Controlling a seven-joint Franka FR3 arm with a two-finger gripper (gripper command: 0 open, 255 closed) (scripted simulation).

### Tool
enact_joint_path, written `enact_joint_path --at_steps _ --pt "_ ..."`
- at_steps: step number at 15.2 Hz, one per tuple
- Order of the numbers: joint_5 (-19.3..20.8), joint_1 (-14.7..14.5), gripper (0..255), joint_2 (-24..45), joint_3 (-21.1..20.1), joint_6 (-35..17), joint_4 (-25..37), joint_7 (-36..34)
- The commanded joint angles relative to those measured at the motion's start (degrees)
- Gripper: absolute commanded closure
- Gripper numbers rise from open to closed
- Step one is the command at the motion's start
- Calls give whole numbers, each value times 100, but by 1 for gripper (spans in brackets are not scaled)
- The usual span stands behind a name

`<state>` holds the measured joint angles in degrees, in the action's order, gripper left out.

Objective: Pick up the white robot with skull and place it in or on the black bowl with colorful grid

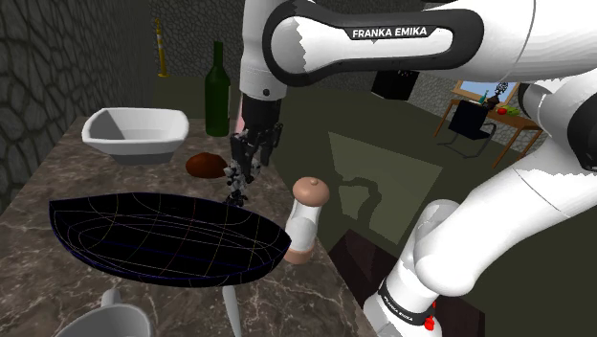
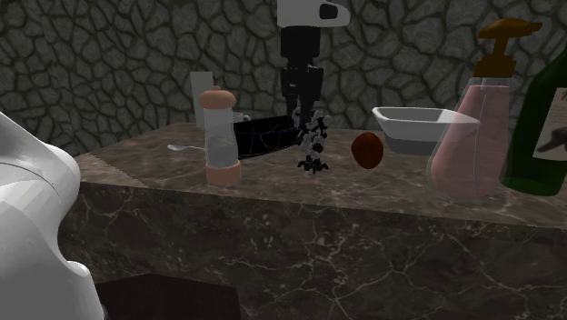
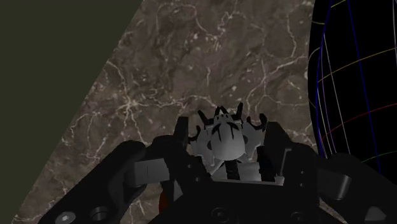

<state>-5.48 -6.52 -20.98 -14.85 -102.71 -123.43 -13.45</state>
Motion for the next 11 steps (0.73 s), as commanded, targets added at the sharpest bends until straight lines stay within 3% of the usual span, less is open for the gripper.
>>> enact_joint_path --at_steps 1,11 --pt "0 0 255 0 0 0 0 0" --pt "6 4 255 -3 10 153 151 -2"
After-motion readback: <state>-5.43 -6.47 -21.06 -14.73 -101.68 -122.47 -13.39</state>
